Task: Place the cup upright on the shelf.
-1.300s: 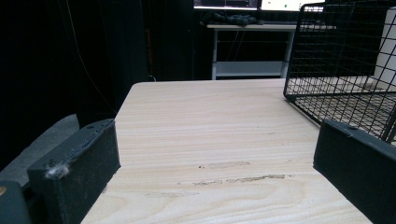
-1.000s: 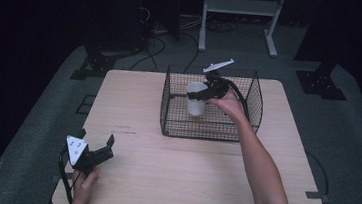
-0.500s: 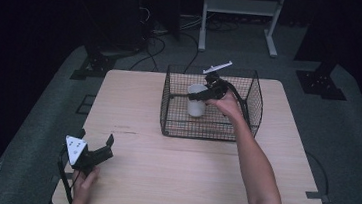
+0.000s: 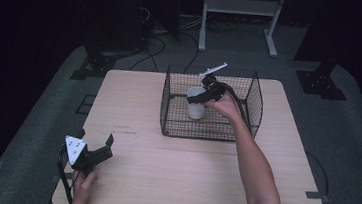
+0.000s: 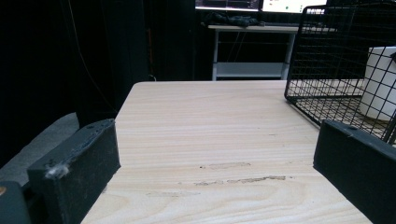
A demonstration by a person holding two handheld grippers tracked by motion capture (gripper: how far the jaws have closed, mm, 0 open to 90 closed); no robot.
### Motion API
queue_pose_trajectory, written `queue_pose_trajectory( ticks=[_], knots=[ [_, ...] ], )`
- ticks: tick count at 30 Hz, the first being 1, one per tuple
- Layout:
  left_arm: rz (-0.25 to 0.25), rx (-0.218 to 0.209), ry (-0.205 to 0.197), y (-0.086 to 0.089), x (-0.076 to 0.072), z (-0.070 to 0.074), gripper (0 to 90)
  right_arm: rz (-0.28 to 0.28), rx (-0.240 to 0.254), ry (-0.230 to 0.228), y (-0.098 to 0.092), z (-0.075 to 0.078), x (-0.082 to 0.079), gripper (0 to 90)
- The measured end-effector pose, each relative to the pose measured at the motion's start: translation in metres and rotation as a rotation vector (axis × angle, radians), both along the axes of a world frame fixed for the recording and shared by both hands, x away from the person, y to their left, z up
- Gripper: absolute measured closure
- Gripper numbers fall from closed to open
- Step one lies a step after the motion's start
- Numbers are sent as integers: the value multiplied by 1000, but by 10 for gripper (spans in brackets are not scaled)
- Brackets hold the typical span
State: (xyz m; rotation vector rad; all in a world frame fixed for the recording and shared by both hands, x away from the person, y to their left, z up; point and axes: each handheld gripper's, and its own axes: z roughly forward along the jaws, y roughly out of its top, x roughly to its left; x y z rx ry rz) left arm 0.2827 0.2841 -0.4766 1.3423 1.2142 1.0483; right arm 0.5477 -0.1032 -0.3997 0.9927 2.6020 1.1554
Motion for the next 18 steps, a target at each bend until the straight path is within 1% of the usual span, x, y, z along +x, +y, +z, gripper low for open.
queue_pose_trajectory(
  ticks=[3, 6, 9, 14, 16, 18],
  knots=[
    [0, 4, 1, 0, 0, 0, 0, 4, -10, 2, -1, 1, -1, 177],
    [1, 3, 2, 0, 0, 0, 0, 8, -31, -11, -1, 3, -4, 176],
    [3, -2, 1, 0, 0, 0, 0, 10, -18, -21, -1, 3, -6, 177],
    [3, 0, 0, 0, 0, 0, 0, 10, -11, -17, -1, 1, -8, 173],
    [3, 0, 1, 0, 0, 0, 0, 12, -11, -18, -1, 2, -9, 166],
    [3, -1, 0, 0, 0, 0, 0, 12, 3, -23, -2, 4, -10, 159]
  ],
)
